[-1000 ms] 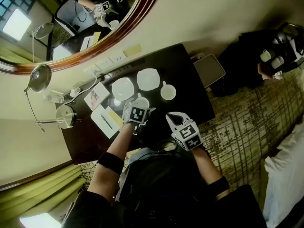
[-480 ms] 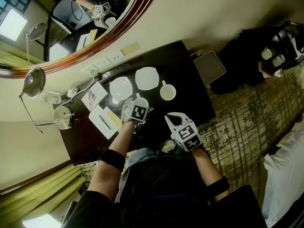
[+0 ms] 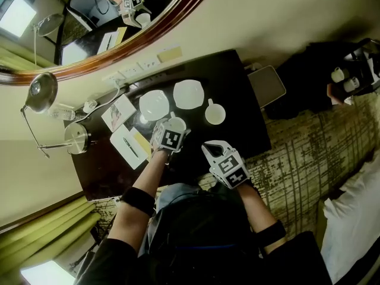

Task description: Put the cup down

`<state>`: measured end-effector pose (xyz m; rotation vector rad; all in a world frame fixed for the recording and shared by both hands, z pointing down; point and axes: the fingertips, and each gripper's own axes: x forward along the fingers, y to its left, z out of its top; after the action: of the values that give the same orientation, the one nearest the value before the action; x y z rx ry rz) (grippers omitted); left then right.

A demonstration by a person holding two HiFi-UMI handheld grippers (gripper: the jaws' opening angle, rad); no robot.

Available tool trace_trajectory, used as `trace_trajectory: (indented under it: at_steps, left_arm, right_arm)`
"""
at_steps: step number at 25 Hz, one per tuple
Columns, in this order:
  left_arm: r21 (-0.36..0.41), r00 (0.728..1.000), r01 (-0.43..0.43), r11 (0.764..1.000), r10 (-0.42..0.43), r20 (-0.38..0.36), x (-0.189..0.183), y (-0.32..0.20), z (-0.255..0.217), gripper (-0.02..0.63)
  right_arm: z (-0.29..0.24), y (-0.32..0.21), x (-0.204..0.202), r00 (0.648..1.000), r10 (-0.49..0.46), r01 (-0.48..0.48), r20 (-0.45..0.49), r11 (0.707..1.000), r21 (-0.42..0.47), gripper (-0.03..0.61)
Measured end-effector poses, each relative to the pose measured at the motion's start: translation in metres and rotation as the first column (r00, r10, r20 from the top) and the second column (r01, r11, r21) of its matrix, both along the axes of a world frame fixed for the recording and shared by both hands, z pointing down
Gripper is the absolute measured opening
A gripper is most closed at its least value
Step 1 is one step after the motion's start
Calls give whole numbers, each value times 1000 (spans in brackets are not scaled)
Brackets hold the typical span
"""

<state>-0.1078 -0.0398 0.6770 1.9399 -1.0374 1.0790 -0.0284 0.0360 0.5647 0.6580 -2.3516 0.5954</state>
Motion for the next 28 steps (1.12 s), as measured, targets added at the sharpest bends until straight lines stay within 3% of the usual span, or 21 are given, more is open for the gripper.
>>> trace_trajectory:
  at_steps: [7, 13, 20, 28]
  left_arm:
    - [63, 998, 47, 997, -49, 38, -51, -29, -39, 428]
    - [93, 996, 73, 993, -78, 45, -99, -62, -41, 428]
    - [128, 994, 76, 989, -85, 66, -131, -89, -35, 428]
    - [126, 994, 83, 989, -90, 55, -140, -95, -14, 428]
  right_arm:
    - [7, -1, -57, 992, -123, 123, 6, 992, -9, 1]
    - [9, -8, -112, 980, -197, 196, 42, 980, 9, 2]
    - [21, -19, -150, 974, -220, 220, 46, 975, 17, 2]
    - [31, -18, -154, 980, -193, 194, 53, 981, -13, 2]
